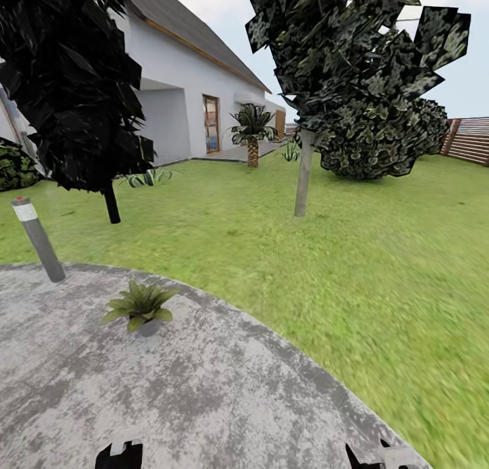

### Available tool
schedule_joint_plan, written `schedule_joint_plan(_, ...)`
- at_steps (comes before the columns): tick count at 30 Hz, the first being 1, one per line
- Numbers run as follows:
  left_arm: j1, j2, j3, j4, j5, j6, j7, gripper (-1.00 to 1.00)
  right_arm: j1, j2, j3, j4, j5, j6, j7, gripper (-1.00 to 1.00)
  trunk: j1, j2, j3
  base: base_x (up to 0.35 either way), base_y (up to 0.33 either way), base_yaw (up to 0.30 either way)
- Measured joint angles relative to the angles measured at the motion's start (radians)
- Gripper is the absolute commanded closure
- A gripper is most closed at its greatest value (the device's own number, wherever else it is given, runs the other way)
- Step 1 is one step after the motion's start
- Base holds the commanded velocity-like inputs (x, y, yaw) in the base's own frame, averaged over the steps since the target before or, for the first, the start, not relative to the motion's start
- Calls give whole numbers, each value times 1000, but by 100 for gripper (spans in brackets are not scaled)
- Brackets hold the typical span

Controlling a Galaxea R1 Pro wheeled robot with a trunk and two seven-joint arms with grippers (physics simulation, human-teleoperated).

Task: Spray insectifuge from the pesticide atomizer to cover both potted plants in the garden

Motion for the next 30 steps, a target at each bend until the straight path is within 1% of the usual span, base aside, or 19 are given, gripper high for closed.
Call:
schedule_joint_plan(3,0,0,0,0,0,0,0,100,0,0,0,0,0,0,0,-100,0,0,0,338,-4,9)
schedule_joint_plan(5,0,0,0,0,0,0,0,100,0,0,0,0,0,0,0,-100,0,0,0,338,-1,166)
schedule_joint_plan(21,0,0,0,1,0,0,0,100,0,1,0,2,2,0,1,-100,0,0,0,336,-8,270)
schedule_joint_plan(24,0,0,0,1,0,0,0,100,0,1,0,2,2,0,1,-100,0,0,0,131,-36,277)
schedule_joint_plan(30,0,0,0,1,0,0,0,100,0,1,0,2,2,0,1,-100,1,0,0,17,-5,277)
